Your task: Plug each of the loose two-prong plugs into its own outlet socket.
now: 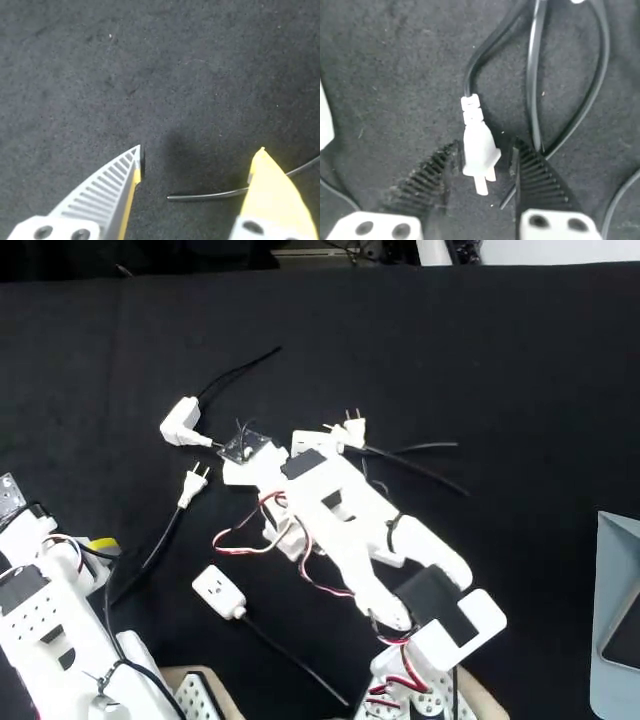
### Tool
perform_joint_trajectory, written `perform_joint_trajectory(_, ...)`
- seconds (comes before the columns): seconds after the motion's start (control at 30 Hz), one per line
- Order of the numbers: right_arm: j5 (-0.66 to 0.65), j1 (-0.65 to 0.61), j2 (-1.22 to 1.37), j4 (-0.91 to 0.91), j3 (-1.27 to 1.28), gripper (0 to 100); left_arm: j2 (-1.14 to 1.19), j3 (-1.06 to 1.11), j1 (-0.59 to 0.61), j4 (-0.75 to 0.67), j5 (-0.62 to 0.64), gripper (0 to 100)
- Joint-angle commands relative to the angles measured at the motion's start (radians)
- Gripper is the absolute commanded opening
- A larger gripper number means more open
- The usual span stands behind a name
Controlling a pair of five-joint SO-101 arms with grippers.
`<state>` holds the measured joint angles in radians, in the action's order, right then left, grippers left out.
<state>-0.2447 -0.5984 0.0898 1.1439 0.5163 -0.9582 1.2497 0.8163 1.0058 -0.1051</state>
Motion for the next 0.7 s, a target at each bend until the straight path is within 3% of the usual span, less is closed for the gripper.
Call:
perform_joint_trajectory(0.0, -0.006, 0.017, -0.002, -0.035, -0.028, 15.8, -0.014, -0.008, 0.010, -0.015, 0.006, 34)
perform_joint_trajectory(0.37, -0.008, 0.021, 0.087, -0.068, -0.064, 9.3, -0.014, -0.008, 0.010, -0.015, 0.006, 34)
perform_joint_trajectory(0.67, -0.008, 0.015, -0.081, -0.061, -0.056, 2.1, -0.014, -0.008, 0.007, -0.015, 0.006, 34)
